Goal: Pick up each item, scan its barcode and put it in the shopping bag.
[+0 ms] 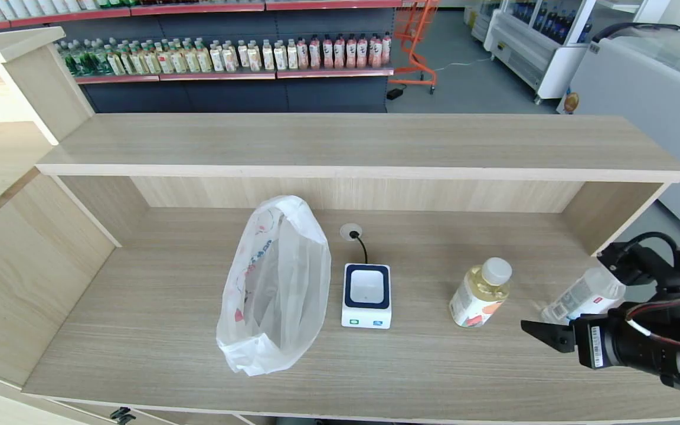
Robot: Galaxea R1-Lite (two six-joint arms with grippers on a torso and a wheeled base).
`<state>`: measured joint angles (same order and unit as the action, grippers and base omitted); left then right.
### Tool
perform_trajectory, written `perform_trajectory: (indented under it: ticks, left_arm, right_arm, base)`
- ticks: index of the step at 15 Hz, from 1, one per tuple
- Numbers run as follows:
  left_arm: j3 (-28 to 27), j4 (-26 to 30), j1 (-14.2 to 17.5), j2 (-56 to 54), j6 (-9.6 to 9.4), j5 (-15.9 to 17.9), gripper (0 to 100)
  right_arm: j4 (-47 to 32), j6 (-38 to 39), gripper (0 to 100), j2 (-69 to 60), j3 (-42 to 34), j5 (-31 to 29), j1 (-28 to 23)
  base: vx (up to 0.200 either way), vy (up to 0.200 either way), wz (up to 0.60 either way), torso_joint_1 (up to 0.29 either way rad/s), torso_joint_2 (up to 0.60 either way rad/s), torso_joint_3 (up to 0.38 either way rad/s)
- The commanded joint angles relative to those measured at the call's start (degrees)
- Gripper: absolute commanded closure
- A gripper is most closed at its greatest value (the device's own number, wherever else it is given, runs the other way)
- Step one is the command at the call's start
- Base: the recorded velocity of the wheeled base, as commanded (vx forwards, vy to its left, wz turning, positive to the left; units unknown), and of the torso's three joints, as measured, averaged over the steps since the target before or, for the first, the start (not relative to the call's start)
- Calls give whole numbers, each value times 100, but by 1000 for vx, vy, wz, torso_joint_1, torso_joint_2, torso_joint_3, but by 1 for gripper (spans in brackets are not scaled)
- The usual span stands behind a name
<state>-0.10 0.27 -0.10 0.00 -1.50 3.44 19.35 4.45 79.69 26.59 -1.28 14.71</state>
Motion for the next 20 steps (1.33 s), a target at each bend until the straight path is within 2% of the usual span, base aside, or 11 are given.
perform_trajectory:
  ticks: [1,3,7,13,17,20]
  left_arm:
    - [1,0,1,9,1,-1,0]
    - [1,0,1,9,1,-1,0]
    - [1,0,1,9,1,-1,0]
    - [1,0,1,9,1,-1,0]
    - [1,0,1,9,1,-1,0]
    - [1,0,1,9,1,-1,0]
  right_arm:
    - [1142,3,0,1391,-136,-487,339]
    - [2020,197,0,1998,-259,-1023,576]
    - [2662,372,0,2639,-207,-1041,787]
    - [4464,355,0,3720,-171,-1041,1007]
    - [5264,-49,0,4221,-84,-1050,1086]
    - [5483,-146,0,4309,163,-1067,1069]
  base:
    - [0,0,0,0,0,0]
    - [0,0,0,0,0,0]
    - [0,0,0,0,0,0]
    - [0,0,0,0,0,0]
    - [0,0,0,0,0,0]
    - [0,0,0,0,0,0]
